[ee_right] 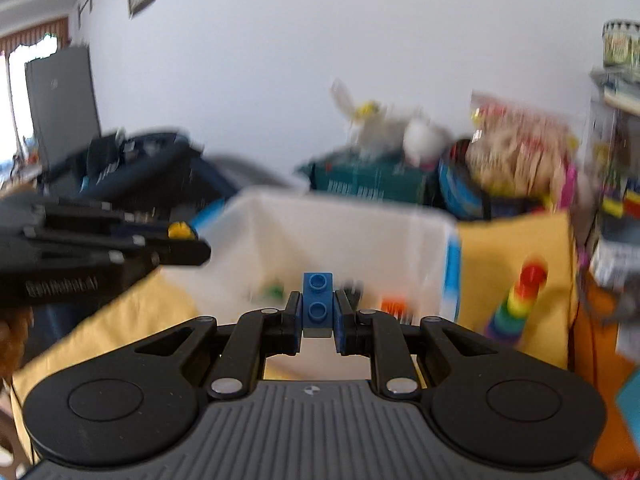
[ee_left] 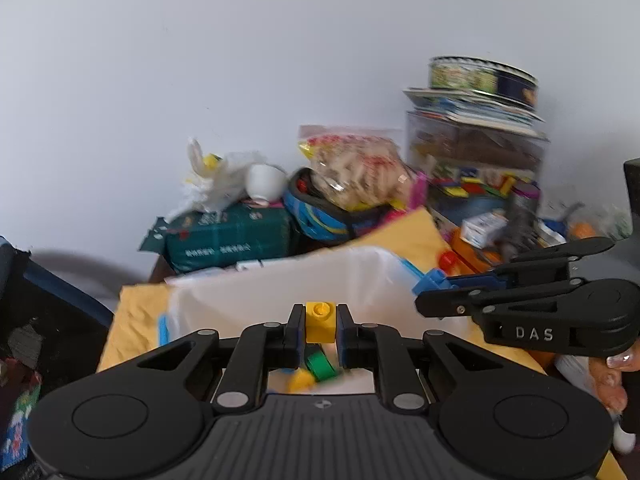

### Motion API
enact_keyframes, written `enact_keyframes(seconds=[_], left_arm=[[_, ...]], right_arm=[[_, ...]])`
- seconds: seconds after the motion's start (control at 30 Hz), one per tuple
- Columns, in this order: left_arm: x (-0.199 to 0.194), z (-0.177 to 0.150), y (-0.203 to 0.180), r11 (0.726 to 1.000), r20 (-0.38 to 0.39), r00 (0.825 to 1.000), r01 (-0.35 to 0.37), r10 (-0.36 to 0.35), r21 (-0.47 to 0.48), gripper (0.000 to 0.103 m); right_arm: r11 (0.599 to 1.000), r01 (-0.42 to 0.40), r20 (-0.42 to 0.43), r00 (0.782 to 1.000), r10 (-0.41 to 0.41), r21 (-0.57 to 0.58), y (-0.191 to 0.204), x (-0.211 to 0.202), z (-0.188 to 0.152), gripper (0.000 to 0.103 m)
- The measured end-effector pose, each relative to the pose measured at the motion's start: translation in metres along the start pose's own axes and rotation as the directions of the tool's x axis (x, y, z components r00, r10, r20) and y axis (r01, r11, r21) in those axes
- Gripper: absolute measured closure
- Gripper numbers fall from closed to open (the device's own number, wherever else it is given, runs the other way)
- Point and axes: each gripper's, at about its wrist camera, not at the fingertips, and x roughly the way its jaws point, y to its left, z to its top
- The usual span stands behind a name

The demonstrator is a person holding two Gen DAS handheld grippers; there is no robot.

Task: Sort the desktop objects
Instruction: 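Carry the yellow and blue bricks over the white bin and open both tools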

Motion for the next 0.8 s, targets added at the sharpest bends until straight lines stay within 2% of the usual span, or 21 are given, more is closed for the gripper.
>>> enact_keyframes(seconds=[0.13,0.3,0.33,0.37,0.4,0.47,0.53,0.6,0.7,0.73,0.77,0.8], left_arm=[[0.041,0.011,0.014,0.999,-0.071,0.997,-0.028,0.026,-0.025,0.086],[0.088,-0.006,0.020,0.997,-0.207,0.976,-0.072,0.069,-0.010,0.083],[0.093,-0.008,0.020,0.996,-0.229,0.970,-0.085,0.081,-0.011,0.075],[0.093,-0.012,0.021,0.995,-0.245,0.965,-0.096,0.090,-0.010,0.060],[0.094,-0.013,0.021,0.994,-0.253,0.962,-0.109,0.103,-0.007,0.054],[0.089,-0.013,0.020,0.992,-0.240,0.963,-0.123,0.119,-0.005,0.041],[0.083,-0.011,0.021,0.990,-0.236,0.962,-0.143,0.136,-0.012,0.037],[0.079,-0.005,0.020,0.982,-0.227,0.956,-0.191,0.185,-0.005,0.036],[0.068,0.002,0.009,0.950,-0.185,0.933,-0.296,0.310,0.102,0.031],[0.063,0.003,0.003,0.929,-0.168,0.917,-0.336,0.361,0.157,0.028],[0.060,0.005,-0.001,0.914,-0.153,0.909,-0.358,0.387,0.190,0.028],[0.054,0.006,-0.005,0.907,-0.130,0.909,-0.366,0.397,0.210,0.027]], right_arm=[[1.000,0.025,-0.027,0.999,-0.024,0.019,-0.011,0.031,0.034,0.086],[0.996,0.072,-0.195,0.979,-0.059,0.060,-0.026,0.089,0.029,0.085],[0.995,0.082,-0.218,0.974,-0.068,0.058,-0.027,0.097,0.024,0.085],[0.995,0.081,-0.240,0.969,-0.066,0.055,-0.029,0.103,0.020,0.084],[0.995,0.087,-0.264,0.962,-0.070,0.053,-0.029,0.109,0.017,0.078],[0.994,0.102,-0.265,0.960,-0.087,0.042,-0.029,0.110,0.015,0.071],[0.994,0.104,-0.252,0.963,-0.097,0.016,-0.027,0.105,0.018,0.062],[0.994,0.111,-0.237,0.965,-0.110,-0.010,-0.026,0.102,0.024,0.046],[0.992,0.119,-0.221,0.967,-0.126,-0.047,-0.024,0.097,0.031,0.043],[0.991,0.121,-0.218,0.967,-0.130,-0.054,-0.024,0.095,0.032,0.042],[0.991,0.123,-0.215,0.968,-0.132,-0.058,-0.025,0.094,0.033,0.041],[0.990,0.125,-0.215,0.967,-0.136,-0.063,-0.025,0.094,0.033,0.040]])
